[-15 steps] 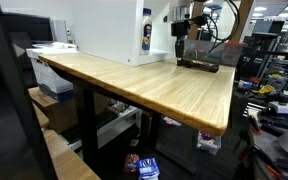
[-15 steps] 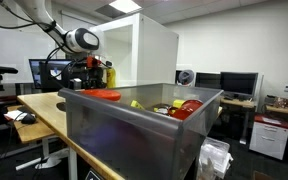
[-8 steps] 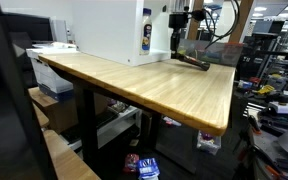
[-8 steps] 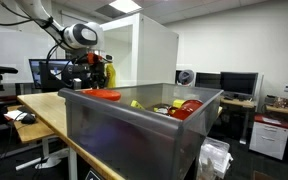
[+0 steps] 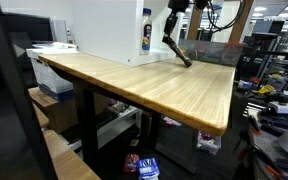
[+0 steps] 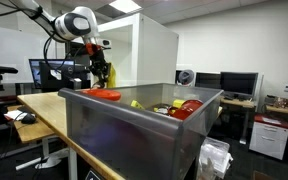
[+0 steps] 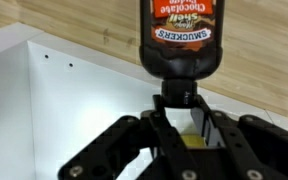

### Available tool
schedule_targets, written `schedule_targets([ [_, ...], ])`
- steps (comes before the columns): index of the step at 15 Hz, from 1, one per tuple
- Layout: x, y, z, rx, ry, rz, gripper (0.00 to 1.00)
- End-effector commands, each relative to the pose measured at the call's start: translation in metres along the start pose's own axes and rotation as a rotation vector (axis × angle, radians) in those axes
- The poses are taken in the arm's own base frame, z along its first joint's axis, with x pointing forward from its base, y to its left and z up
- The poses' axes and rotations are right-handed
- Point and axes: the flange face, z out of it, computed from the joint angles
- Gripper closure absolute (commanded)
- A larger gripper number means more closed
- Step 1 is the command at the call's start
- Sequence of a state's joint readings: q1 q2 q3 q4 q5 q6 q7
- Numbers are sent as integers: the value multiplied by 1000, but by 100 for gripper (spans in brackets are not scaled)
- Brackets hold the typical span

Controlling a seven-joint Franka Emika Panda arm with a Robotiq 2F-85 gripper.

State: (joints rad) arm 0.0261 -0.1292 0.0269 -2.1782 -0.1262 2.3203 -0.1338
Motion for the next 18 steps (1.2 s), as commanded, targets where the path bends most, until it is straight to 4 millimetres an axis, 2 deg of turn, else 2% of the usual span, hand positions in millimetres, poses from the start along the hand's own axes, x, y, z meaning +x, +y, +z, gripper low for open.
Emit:
schedule_targets([
  [1, -13, -5, -18, -20, 110, -19, 92],
  [9, -20, -7, -37, -34, 303, 1, 92],
  [18, -33, -7, -48, -29, 485, 60, 92],
])
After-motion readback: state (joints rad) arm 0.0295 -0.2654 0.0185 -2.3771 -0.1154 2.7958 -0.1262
